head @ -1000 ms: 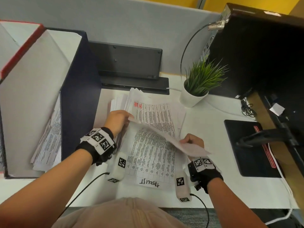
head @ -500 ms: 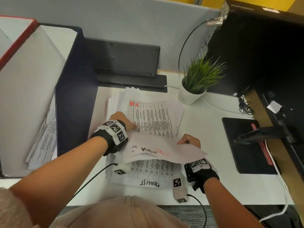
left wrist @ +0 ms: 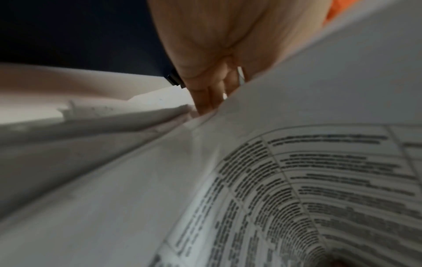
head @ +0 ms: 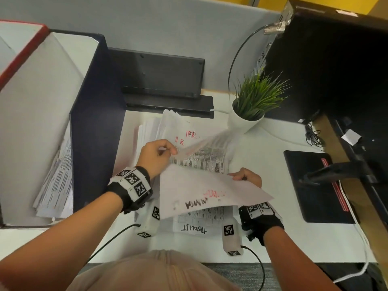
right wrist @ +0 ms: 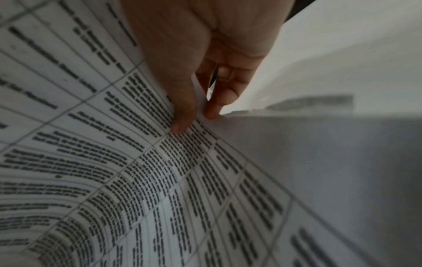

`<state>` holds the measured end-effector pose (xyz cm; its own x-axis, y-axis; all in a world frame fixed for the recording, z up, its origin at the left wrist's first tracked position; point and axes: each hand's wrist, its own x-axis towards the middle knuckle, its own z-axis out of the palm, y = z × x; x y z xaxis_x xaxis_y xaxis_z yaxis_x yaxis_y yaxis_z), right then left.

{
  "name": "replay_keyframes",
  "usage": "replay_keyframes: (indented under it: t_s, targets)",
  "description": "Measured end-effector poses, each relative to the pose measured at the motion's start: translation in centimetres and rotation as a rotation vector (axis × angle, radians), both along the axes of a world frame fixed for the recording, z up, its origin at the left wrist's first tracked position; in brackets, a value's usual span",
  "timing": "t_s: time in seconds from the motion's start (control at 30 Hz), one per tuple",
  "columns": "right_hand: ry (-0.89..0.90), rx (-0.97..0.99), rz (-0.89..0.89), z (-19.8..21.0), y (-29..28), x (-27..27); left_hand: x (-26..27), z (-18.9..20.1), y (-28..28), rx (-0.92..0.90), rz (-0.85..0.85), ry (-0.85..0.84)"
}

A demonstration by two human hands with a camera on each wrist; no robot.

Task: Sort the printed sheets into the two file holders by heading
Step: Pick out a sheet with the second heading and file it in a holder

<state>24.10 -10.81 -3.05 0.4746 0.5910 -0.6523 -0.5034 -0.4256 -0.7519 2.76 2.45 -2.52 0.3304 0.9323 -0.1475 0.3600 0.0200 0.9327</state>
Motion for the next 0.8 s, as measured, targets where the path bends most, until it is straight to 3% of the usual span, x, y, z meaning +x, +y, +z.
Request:
replay_keyframes:
  t_s: [0.07,0.13,0.23,0.4,0.47,0.53,0.63,0.73,0.8]
  targets:
    - [-0.053,0.056,-0.078,0.3,0.0,-0.1,-0.4,0.4,-0.3,0.008,-0.059,-0.081]
    - [-0.222,0.118,-0.128,-0.2,0.0,0.0,-0.7,0.7,-0.5,0.024,-0.079,-0.142]
    - [-0.491,0.111,0.017,-0.6,0.2,0.1,-0.8,1.2,-0.5,-0.018,-0.098,-0.231]
    - [-0.682,0.01,0.348,0.0,1.0,0.1,-0.6,2.0,-0.3,-0.142,-0.042,-0.305]
    - [-0.775,0.003,0.307,0.2,1.0,-0.2,-0.5,2.1,-0.2,-0.105,0.018,-0.257]
    - [-0.716,0.085,0.204,0.7,0.9,-0.6,-0.4,2.7,-0.2,-0.204,0.027,-0.264]
    - [-0.533,0.234,0.097,2.6,1.2,-1.6,-0.5,3.8,-0.3,-0.379,-0.072,-0.422]
    - [-0.588,0.281,0.053,4.2,1.6,-2.0,-0.3,5.2,-1.4,-0.313,-0.171,-0.361]
    - [-0.617,0.31,0.025,5.3,1.9,-2.3,0.0,6.3,-2.2,-0.171,-0.181,-0.293]
